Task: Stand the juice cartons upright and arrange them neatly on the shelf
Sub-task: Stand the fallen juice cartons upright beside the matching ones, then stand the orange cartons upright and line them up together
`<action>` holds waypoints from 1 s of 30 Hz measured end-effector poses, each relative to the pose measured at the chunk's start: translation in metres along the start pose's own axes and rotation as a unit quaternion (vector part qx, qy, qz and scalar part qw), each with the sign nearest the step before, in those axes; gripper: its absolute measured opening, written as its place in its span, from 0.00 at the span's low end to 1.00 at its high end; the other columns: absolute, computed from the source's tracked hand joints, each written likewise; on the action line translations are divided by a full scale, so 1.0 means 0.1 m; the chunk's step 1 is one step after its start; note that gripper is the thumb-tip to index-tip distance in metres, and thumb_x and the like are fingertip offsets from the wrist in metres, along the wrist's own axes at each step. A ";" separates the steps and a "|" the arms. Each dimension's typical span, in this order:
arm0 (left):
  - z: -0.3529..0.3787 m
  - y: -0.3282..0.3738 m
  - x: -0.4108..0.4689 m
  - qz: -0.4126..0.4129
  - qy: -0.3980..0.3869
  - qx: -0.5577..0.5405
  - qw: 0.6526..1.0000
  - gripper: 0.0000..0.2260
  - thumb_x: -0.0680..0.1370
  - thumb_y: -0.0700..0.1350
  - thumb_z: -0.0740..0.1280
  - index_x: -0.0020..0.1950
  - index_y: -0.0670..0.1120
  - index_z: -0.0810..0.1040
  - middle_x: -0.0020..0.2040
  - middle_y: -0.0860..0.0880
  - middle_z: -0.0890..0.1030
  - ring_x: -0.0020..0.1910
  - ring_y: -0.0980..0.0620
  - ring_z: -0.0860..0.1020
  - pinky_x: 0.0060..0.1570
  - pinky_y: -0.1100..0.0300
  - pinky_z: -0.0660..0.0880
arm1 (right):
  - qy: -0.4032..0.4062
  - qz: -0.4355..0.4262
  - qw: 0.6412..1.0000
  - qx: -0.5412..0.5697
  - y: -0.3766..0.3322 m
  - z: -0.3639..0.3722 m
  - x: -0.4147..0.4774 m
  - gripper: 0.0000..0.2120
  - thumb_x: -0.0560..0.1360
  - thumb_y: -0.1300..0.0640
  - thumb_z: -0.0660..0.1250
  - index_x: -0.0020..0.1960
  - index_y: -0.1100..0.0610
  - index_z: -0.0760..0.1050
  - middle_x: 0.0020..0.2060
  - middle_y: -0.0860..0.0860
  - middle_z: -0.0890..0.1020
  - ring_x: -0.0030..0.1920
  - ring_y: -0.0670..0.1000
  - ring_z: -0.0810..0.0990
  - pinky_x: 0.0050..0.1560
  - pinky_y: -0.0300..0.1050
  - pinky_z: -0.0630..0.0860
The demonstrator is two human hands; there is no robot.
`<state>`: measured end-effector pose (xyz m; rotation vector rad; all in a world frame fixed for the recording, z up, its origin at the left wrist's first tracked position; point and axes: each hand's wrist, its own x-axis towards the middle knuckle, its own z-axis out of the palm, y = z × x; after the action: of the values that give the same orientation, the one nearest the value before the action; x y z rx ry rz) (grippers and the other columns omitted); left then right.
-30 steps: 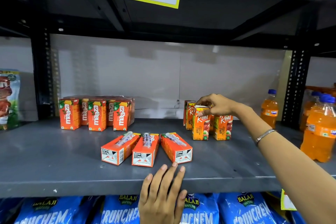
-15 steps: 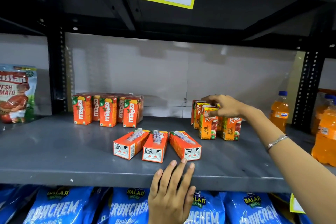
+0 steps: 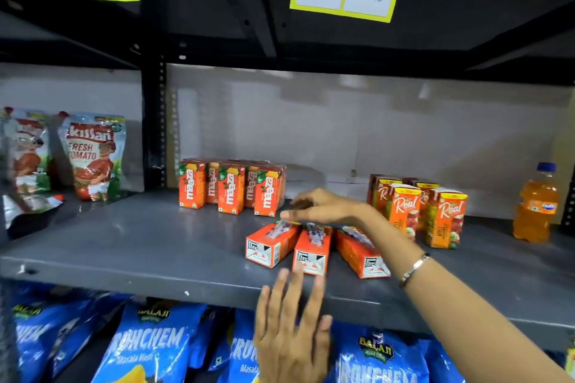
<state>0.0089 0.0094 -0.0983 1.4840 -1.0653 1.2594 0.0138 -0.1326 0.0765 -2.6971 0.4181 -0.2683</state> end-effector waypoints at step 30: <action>-0.94 -2.09 0.26 -0.143 -0.099 0.103 0.979 0.28 0.80 0.58 0.45 0.76 0.44 0.53 0.77 0.46 0.55 0.76 0.49 0.52 0.75 0.57 0.45 | 0.115 -0.140 0.981 0.067 -1.44 0.49 1.28 0.21 0.61 0.62 0.77 0.52 0.58 0.76 0.45 0.53 0.78 0.45 0.50 0.74 0.45 0.41 0.70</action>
<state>0.1925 0.1474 -0.0846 1.8791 -0.8250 1.0576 0.1812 -0.0312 0.1076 -2.5950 0.0766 -0.6696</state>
